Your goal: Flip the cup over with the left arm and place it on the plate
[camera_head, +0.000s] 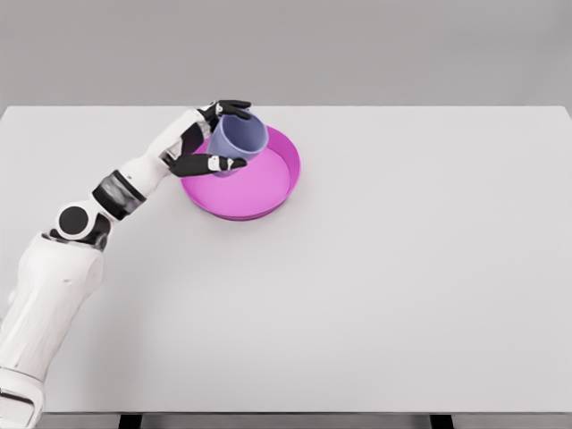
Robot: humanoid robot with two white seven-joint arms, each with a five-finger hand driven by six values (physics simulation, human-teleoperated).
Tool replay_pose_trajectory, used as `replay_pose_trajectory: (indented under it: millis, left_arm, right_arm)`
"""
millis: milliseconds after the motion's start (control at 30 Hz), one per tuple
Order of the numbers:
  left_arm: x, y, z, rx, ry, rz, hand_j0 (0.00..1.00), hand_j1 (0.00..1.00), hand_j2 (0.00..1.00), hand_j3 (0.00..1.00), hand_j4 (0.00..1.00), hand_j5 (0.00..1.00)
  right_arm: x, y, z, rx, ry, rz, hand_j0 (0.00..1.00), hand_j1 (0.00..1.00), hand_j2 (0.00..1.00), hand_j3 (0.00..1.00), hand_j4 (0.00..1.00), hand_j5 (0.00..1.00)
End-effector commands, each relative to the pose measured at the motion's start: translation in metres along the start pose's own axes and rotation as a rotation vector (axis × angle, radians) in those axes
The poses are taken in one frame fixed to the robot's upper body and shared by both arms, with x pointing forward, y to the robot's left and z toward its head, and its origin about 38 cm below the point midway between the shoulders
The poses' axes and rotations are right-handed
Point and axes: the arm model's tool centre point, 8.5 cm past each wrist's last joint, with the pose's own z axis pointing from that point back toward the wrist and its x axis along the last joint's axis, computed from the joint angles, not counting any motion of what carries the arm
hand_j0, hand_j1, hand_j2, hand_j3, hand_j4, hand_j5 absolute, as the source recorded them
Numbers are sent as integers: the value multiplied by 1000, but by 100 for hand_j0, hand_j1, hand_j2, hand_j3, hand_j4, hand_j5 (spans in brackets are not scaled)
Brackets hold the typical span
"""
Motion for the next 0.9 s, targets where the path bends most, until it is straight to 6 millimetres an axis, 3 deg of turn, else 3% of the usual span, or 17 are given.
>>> replay_pose_trajectory:
  millis: [0,567,867]
  left_arm:
    - [1,-8,-7,11,-33,45,64,64,64,64,64,64]
    - [-24,-39,-13,17,-7,142,66,66,66,66,66,66]
    - [-53,-35,1,67,78,185,66,66,66,66,66,66]
  right_arm:
    - [0,0,0,0,0,1,100,100,100,100,100,100]
    - [0,0,0,0,0,0,100,100,100,100,100,100]
    - [0,0,0,0,0,1,100,100,100,100,100,100]
